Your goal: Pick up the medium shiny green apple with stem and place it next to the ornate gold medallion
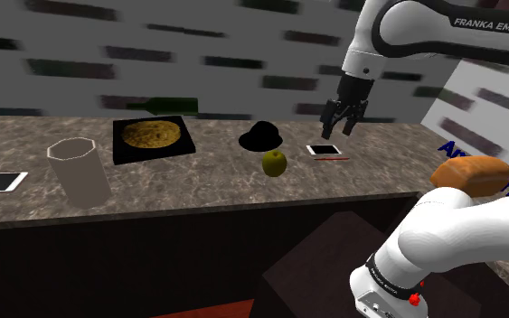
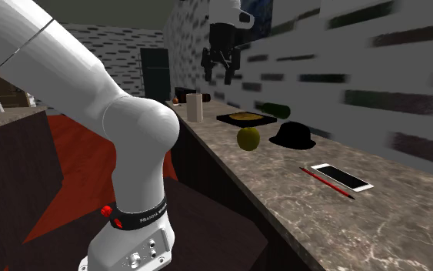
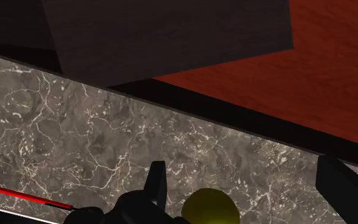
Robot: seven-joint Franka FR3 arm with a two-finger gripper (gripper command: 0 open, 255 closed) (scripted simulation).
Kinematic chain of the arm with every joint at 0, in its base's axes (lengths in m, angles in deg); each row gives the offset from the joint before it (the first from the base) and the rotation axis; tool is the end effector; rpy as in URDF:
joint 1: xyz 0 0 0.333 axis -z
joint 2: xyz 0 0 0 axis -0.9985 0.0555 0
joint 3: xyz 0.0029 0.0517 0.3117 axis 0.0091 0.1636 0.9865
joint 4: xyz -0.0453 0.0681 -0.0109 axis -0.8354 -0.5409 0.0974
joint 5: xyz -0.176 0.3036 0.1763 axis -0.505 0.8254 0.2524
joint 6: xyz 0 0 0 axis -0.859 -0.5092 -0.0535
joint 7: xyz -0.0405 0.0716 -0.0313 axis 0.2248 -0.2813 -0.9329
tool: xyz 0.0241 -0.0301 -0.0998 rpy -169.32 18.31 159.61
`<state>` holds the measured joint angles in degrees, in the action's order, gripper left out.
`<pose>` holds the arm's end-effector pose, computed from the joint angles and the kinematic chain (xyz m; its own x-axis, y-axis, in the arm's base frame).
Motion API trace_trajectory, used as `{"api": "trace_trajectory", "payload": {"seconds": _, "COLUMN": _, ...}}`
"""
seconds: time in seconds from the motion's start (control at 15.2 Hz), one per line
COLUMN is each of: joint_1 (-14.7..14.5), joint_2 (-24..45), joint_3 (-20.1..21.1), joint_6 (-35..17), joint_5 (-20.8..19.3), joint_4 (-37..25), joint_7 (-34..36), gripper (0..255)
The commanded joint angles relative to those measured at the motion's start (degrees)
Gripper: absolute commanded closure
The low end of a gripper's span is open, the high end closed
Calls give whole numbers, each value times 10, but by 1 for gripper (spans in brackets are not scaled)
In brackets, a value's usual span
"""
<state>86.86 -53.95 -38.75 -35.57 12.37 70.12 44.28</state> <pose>0.3071 -0.0091 0.5647 0.9879 -0.1398 -0.0668 -0.1450 -0.9862 -0.0803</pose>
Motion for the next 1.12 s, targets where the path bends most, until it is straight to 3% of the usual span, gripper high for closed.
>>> {"api": "trace_trajectory", "payload": {"seconds": 0.0, "joint_1": 0, "joint_2": 0, "joint_3": 0, "joint_6": 0, "joint_5": 0, "joint_4": 0, "joint_7": 0, "gripper": 0}}
{"api": "trace_trajectory", "payload": {"seconds": 0.53, "joint_1": -6, "joint_2": 124, "joint_3": -9, "joint_6": -177, "joint_5": -6, "joint_4": 18, "joint_7": -36, "gripper": 0}}
{"api": "trace_trajectory", "payload": {"seconds": 1.06, "joint_1": -15, "joint_2": 281, "joint_3": -17, "joint_6": -330, "joint_5": -1, "joint_4": -21, "joint_7": -71, "gripper": 0}}
